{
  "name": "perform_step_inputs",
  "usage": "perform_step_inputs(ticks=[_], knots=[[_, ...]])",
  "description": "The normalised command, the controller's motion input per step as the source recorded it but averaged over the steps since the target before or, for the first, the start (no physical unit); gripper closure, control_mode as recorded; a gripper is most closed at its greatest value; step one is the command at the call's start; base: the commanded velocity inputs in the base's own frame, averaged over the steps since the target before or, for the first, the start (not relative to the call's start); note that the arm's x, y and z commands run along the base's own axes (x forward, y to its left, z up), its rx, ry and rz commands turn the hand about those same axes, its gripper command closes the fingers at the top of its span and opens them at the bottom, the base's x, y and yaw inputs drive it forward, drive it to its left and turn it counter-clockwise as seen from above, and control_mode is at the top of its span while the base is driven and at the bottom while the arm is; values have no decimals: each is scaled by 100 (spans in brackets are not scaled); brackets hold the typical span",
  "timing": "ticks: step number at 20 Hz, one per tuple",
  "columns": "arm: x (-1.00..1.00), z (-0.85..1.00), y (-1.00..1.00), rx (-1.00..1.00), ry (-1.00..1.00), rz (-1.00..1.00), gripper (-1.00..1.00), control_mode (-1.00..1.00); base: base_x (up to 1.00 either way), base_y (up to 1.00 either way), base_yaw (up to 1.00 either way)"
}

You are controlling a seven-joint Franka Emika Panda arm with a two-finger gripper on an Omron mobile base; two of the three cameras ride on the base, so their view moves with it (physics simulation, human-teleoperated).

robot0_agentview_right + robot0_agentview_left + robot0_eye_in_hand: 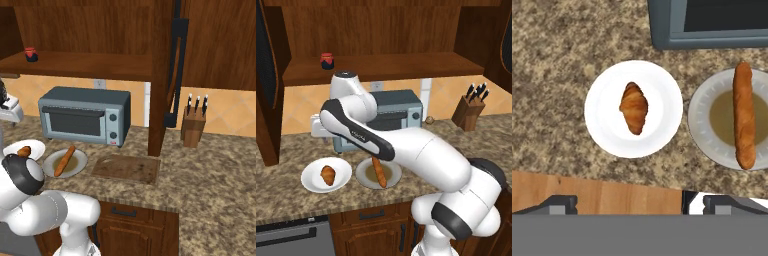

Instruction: From the different types of pastries on the counter, select a croissant and place it on the cutting board. Then retrieve a jar of jam from the cabinet and place it alongside the croissant on the cutting board.

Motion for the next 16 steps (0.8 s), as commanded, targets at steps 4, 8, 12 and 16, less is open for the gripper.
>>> perform_step_inputs(ticks=[4, 8, 12, 16], knots=[[2, -14, 0, 0, 0, -1, -100, -100, 0, 0, 0], [6, -19, 2, 0, 0, -1, -100, -100, 0, 0, 0], [13, -27, 2, 0, 0, -2, -100, -100, 0, 0, 0], [11, -34, 0, 0, 0, -2, -100, -100, 0, 0, 0]])
